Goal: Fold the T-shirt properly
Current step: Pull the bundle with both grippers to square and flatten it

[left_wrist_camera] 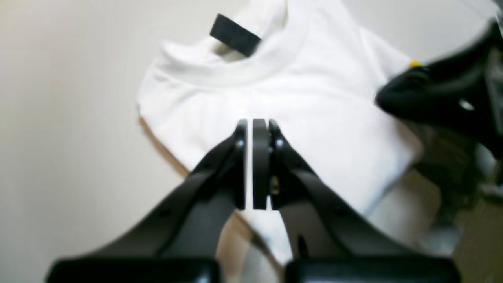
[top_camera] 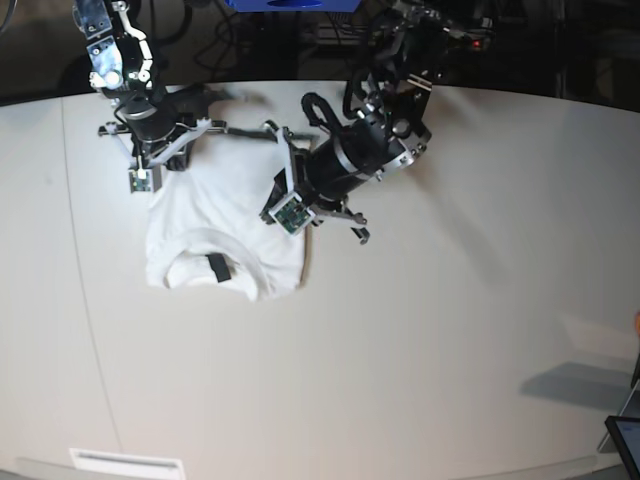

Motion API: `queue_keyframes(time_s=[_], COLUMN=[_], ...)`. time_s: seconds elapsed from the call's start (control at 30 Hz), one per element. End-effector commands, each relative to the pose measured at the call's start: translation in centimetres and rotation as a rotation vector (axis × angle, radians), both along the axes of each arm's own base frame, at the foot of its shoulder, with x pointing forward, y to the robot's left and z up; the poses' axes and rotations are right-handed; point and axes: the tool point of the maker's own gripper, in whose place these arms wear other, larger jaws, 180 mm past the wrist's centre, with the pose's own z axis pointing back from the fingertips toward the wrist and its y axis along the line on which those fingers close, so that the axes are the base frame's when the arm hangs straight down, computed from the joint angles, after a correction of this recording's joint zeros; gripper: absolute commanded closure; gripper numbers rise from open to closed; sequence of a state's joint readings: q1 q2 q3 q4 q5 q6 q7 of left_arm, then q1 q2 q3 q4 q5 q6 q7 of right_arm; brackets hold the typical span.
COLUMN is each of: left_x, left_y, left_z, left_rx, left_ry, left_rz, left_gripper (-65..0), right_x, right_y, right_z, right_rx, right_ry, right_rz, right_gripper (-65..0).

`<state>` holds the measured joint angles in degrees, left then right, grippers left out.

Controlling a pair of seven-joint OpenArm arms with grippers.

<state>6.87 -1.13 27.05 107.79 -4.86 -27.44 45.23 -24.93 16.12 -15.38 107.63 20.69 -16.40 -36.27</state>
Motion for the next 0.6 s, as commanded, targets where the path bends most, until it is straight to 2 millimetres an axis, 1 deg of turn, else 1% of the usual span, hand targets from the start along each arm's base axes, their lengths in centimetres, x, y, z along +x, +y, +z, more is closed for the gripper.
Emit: queue_keyframes(time_s=[0.0,0.07,0.23,0.37,0.43,0.57], left_x=[0.5,0.6,0.0,-0.8,-1.7,-2.6], left_y=[-0.8,-1.2,-1.0,-0.6,0.6,1.9], left_z=[0.5,-0.9,-4.8,-6.0,-6.9,-7.1], left_rx=[-0.033,-0.029,0.013,0.039,0.071,0.099], left_ry=[-0.007,0.034,0.137,0.164,0.182,0.18], left_rz=[0.003,0.004,-0.003,-0.005,-0.006,-0.011], left_gripper=[-1.8,-1.8,-1.8,-1.8,-1.8,-1.8], right_x=[-1.0,-1.0,-1.3,-1.4,-1.6,-2.5], right_y=[-0.4,-0.5,-0.5,-0.5,-0.5,-0.6], right_z=[-0.7,-0.7,-0.9,-0.9,-1.1,-1.5], right_rx=[-0.009,-0.011,-0.013,-0.013,-0.013,-0.015], right_ry=[0.059,0.058,0.065,0.068,0.082,0.118], right_rz=[-0.008,-0.009,-0.01,-0.009,-0.008,-0.008], right_gripper=[-3.5,-3.5,-3.5,-3.5,-3.5,-3.5])
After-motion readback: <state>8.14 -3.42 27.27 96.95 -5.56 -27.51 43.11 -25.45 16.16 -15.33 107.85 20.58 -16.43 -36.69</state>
